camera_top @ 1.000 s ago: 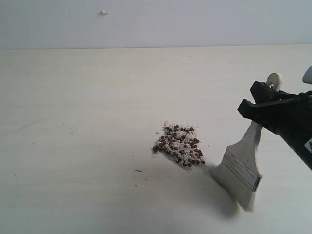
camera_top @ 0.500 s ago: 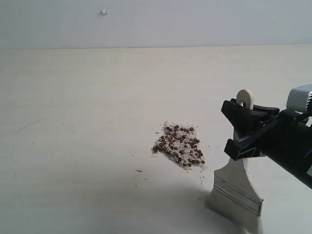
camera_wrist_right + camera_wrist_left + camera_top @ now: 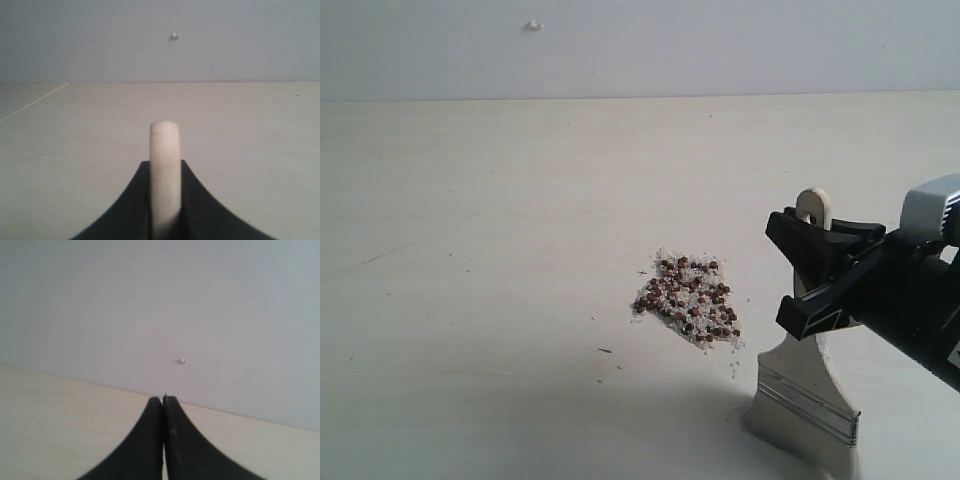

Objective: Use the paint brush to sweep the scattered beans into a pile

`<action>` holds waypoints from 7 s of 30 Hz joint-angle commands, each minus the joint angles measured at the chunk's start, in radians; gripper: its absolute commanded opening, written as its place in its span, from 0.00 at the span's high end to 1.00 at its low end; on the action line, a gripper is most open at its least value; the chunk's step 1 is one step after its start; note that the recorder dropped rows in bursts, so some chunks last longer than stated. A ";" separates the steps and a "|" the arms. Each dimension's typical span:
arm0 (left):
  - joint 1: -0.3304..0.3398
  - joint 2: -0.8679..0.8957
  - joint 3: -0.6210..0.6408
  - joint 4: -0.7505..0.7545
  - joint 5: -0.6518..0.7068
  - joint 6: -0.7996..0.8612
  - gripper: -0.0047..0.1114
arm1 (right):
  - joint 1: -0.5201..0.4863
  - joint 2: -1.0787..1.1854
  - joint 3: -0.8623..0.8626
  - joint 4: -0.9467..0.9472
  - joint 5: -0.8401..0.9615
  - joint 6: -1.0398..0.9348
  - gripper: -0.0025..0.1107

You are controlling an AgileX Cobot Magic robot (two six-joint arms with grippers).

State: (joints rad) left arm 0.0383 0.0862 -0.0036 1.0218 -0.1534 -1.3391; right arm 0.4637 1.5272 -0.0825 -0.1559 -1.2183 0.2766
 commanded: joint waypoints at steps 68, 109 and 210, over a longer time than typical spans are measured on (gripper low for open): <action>0.001 -0.005 0.004 -0.008 -0.001 0.001 0.96 | 0.002 -0.138 -0.146 -0.305 0.387 0.175 0.98; 0.001 -0.005 0.004 -0.008 -0.001 0.001 0.96 | 0.002 -0.071 -0.313 -0.190 0.405 0.043 0.98; 0.001 -0.005 0.004 -0.008 -0.004 0.001 0.96 | 0.002 0.017 -0.179 0.216 -0.003 -0.073 0.98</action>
State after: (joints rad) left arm 0.0383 0.0862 -0.0036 1.0218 -0.1534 -1.3391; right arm 0.4637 1.5702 -0.2822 0.0000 -1.1880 0.2167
